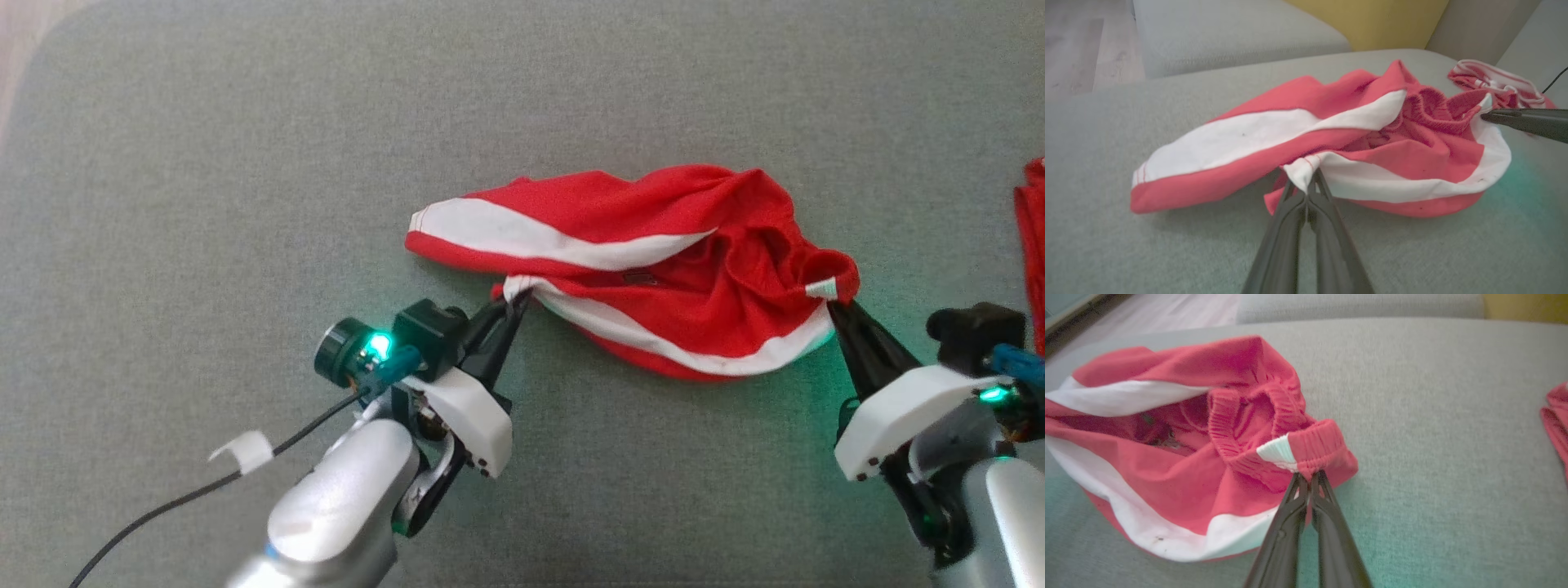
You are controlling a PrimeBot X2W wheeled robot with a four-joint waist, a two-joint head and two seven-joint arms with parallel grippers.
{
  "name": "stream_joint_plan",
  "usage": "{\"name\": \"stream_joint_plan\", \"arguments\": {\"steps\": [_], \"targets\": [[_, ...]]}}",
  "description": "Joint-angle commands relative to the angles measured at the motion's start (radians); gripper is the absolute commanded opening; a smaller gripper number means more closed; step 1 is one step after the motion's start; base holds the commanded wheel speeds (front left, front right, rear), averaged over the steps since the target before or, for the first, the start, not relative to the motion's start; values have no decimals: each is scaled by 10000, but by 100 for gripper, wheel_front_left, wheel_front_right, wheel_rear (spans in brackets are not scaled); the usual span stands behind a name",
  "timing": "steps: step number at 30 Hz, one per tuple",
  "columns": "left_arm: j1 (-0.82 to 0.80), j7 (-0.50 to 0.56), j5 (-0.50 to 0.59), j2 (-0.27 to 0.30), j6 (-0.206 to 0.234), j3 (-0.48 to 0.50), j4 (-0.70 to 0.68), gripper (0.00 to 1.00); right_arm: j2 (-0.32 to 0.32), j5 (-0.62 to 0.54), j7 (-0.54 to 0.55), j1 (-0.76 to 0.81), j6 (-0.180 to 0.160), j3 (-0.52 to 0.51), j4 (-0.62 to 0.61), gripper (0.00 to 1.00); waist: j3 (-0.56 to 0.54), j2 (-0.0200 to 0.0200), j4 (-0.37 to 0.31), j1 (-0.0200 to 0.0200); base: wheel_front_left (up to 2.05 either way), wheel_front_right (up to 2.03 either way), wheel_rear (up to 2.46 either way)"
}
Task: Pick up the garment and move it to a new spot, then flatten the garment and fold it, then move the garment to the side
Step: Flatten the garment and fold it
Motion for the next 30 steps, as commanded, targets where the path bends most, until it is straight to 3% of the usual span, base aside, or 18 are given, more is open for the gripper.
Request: {"name": "stream_joint_plan", "arguments": {"steps": [1,7,13,23,27,30], "targets": [[-95,-200,-34,221,119,492,-497,0,-126,118,-75,-82,37,121,-570,0,-151,0,-4,0,0,0,0],[303,-736,158,853,632,881,-2114,0,297,626,-219,254,37,-286,-1931,0,-777,0,40,0,0,0,0],[503,-969,632,1639,1309,1375,-4743,0,759,648,-276,203,37,-936,-3709,0,-1583,0,157,0,0,0,0],[418,-276,1334,2755,2282,2315,-8200,0,1387,301,-151,-584,37,-1808,-6533,0,-2433,0,297,0,0,0,0],[417,50,1169,2869,2368,2469,-8595,0,1476,320,138,-742,37,-1899,-6800,0,-2296,0,358,0,0,0,0],[251,120,592,2718,2127,2551,-8209,0,1502,446,253,-1111,37,-1806,-6534,0,-2008,0,355,0,0,0,0]]}}
